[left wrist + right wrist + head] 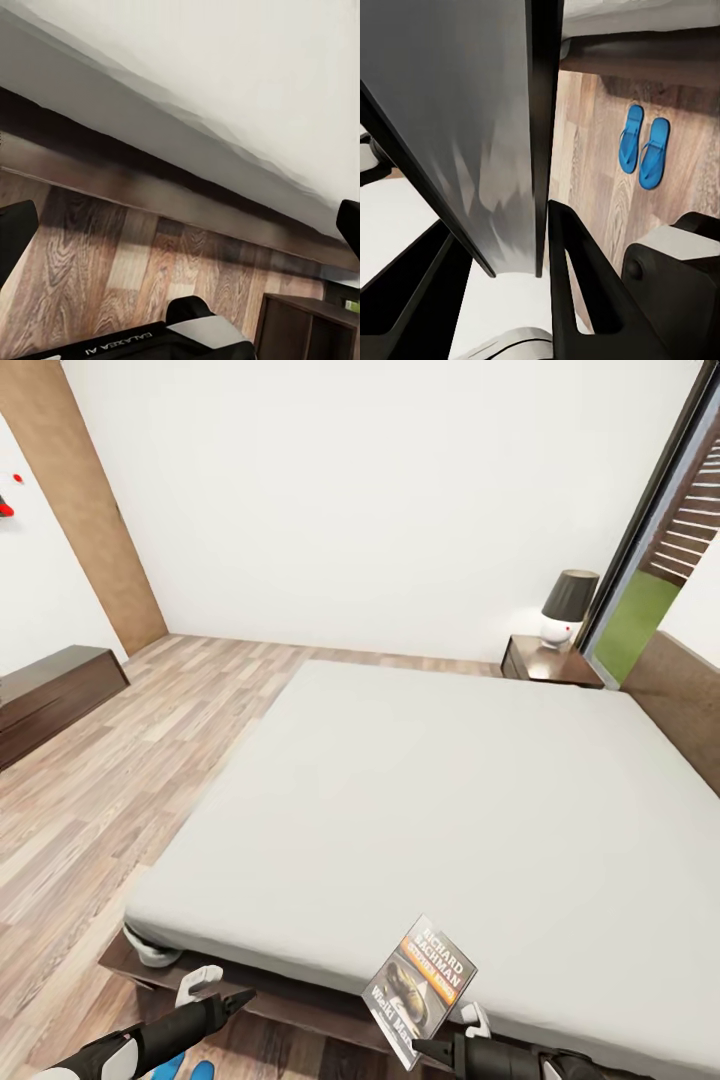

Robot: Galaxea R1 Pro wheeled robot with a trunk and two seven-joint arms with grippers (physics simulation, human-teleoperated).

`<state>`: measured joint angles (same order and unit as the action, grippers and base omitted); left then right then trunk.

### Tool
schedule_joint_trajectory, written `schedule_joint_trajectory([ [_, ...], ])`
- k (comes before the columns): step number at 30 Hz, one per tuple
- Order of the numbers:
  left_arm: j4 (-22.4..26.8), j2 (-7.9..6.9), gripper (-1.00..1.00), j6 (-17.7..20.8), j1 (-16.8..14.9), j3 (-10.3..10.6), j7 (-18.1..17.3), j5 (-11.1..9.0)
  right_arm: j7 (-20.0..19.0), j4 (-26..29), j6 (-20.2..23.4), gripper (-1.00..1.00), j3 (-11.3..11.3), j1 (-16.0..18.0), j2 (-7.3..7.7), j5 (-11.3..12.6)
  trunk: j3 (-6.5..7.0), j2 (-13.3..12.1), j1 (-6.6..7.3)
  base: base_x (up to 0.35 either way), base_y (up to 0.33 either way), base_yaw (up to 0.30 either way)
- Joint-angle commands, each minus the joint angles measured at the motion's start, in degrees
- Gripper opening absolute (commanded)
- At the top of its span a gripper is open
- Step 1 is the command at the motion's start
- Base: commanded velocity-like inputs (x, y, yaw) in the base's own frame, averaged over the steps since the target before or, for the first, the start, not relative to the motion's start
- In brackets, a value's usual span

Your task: In the bedroom, move the book from the bed onto either nightstand, and place the two sandals side by side next to the bed.

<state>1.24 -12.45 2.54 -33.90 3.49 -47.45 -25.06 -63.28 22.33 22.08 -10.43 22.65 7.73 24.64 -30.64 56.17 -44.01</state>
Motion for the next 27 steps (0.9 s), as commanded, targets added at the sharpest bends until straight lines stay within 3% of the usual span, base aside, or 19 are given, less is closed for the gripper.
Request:
schedule_joint_trajectory([
  [1,-0.01,-0.02,1.0,0.25,-0.03,0.38,-0.19,-0.51,0.05,0.02,0.51,-1.0,-0.41,0.03,0.03,0.47,0.0,0.04,0.0,0.0,0.0,0.075],
  [27,-0.01,0.01,1.0,0.18,-0.03,0.38,-0.19,-0.51,0.09,-0.09,0.51,-1.0,-0.38,0.03,0.01,0.23,0.82,0.04,0.0,0.0,0.0,0.01],
])
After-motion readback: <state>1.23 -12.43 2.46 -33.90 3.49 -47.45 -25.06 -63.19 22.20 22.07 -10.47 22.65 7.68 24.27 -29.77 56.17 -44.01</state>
